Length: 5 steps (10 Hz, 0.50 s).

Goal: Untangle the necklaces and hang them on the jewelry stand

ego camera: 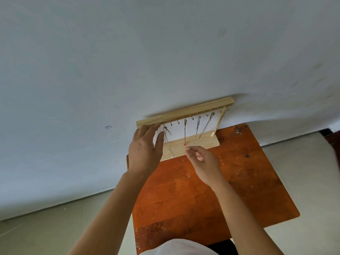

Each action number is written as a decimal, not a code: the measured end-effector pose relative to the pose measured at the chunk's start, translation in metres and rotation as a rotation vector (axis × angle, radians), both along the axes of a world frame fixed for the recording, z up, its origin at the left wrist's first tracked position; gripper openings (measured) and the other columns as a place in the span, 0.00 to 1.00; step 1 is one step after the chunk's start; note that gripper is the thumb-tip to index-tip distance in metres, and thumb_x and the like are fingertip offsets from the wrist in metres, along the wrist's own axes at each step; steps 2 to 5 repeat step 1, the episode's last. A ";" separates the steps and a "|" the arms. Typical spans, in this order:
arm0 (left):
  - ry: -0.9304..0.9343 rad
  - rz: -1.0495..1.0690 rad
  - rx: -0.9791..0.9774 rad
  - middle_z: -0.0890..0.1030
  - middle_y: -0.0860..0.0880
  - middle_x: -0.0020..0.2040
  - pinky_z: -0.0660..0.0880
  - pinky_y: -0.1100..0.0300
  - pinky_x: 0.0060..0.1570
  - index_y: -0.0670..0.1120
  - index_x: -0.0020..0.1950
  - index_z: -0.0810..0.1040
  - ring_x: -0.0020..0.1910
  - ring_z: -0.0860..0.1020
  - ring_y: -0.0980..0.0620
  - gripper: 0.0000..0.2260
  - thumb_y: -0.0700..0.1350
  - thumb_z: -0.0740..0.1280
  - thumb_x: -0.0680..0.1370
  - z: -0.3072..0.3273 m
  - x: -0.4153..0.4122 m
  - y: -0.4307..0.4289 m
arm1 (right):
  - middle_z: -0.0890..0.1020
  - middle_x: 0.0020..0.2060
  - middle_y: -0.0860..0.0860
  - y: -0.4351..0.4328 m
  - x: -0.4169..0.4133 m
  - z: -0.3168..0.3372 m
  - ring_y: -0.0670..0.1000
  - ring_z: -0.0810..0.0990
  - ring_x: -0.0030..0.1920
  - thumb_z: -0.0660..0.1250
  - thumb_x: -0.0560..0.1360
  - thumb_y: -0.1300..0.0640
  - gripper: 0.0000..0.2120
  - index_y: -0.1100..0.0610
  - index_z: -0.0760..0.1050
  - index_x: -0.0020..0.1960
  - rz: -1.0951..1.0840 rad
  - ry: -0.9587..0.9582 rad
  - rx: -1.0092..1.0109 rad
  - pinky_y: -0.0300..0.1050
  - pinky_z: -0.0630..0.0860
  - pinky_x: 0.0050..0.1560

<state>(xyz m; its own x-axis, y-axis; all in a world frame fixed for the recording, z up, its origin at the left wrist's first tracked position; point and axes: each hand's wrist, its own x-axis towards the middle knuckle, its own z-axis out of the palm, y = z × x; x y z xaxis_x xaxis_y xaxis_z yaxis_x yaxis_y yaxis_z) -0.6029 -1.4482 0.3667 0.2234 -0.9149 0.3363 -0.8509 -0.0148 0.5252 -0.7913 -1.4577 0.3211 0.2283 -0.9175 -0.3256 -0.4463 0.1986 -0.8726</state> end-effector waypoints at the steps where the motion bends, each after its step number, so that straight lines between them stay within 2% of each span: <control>1: 0.035 -0.006 -0.012 0.73 0.49 0.65 0.80 0.55 0.42 0.48 0.72 0.69 0.52 0.78 0.54 0.20 0.50 0.64 0.81 -0.003 0.002 0.019 | 0.80 0.54 0.36 0.008 -0.022 0.023 0.35 0.77 0.53 0.63 0.81 0.45 0.09 0.42 0.77 0.59 -0.034 -0.046 -0.073 0.33 0.76 0.55; 5: 0.035 -0.006 -0.012 0.73 0.49 0.65 0.80 0.55 0.42 0.48 0.72 0.69 0.52 0.78 0.54 0.20 0.50 0.64 0.81 -0.003 0.002 0.019 | 0.80 0.54 0.36 0.008 -0.022 0.023 0.35 0.77 0.53 0.63 0.81 0.45 0.09 0.42 0.77 0.59 -0.034 -0.046 -0.073 0.33 0.76 0.55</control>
